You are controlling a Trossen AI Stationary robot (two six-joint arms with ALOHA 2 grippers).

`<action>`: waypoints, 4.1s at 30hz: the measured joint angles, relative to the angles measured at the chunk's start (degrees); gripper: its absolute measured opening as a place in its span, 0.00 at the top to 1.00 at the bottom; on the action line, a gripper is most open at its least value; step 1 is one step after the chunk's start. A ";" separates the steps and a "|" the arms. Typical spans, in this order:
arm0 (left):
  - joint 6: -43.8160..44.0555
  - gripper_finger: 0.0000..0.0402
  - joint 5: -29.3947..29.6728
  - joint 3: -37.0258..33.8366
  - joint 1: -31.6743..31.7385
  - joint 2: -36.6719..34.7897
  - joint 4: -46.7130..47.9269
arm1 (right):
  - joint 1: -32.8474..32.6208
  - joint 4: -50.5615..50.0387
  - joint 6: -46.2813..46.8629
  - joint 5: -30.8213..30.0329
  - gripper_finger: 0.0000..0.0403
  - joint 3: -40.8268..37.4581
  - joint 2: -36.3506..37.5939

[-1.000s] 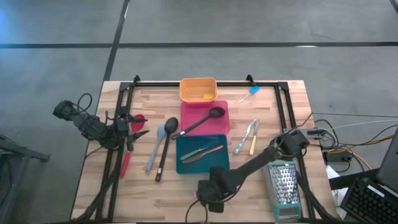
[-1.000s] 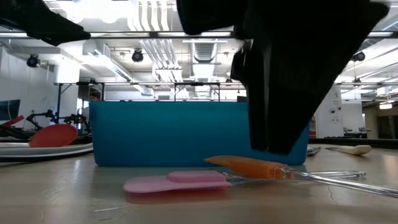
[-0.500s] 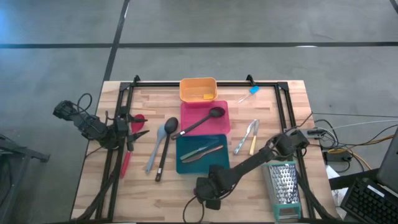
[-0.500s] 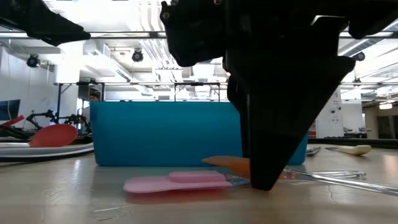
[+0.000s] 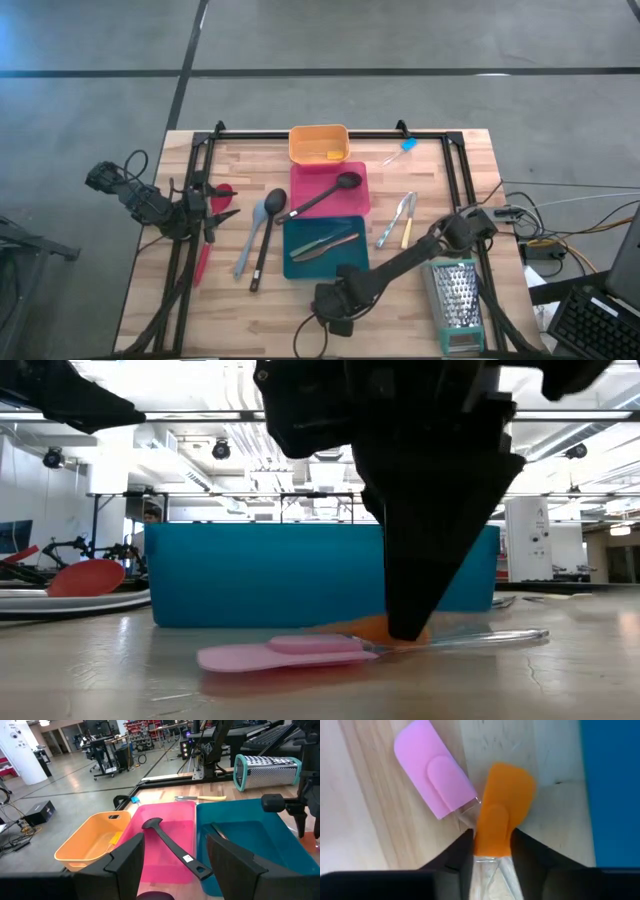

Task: Pick & Place Kitchen Items
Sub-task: Put the orange spatula into the yellow bin

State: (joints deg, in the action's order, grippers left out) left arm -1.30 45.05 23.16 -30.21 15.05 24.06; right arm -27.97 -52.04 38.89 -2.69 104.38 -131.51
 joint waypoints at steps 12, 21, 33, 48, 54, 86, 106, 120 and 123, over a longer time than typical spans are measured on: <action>0.00 0.46 0.00 0.00 0.01 0.00 -0.01 | -0.31 -0.21 -0.25 0.28 0.98 -0.04 2.43; 0.00 0.46 0.01 0.00 -0.01 0.00 -0.01 | -0.31 -0.51 -1.57 0.22 0.98 -0.15 2.50; 0.00 0.46 0.00 0.00 -0.01 0.00 0.01 | -0.52 0.01 -6.23 1.80 0.89 0.79 2.55; 0.00 0.46 -0.01 0.00 -0.01 0.00 -0.01 | 0.02 -0.03 -11.06 6.09 0.44 0.33 2.24; 0.00 0.46 0.01 0.00 0.01 -0.02 -0.01 | 0.26 0.21 -12.33 5.15 0.32 0.28 2.11; 0.00 0.46 0.01 0.00 -0.01 -0.02 -0.01 | 1.14 6.19 -9.50 1.38 0.81 -4.16 2.13; 0.00 0.46 0.01 0.00 0.01 -0.02 -0.01 | 1.16 5.13 -11.21 3.15 0.87 -2.62 2.25; 0.00 0.46 0.01 0.00 0.01 -0.02 0.00 | 1.11 3.15 -24.37 4.51 0.50 -1.00 2.62; 0.00 0.46 0.01 0.00 -0.01 -0.02 0.00 | 1.11 2.92 -28.02 4.23 0.44 -1.03 2.55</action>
State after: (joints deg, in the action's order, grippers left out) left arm -1.30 45.06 23.16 -30.22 15.03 24.06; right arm -26.85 -49.12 10.87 1.54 103.35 -128.97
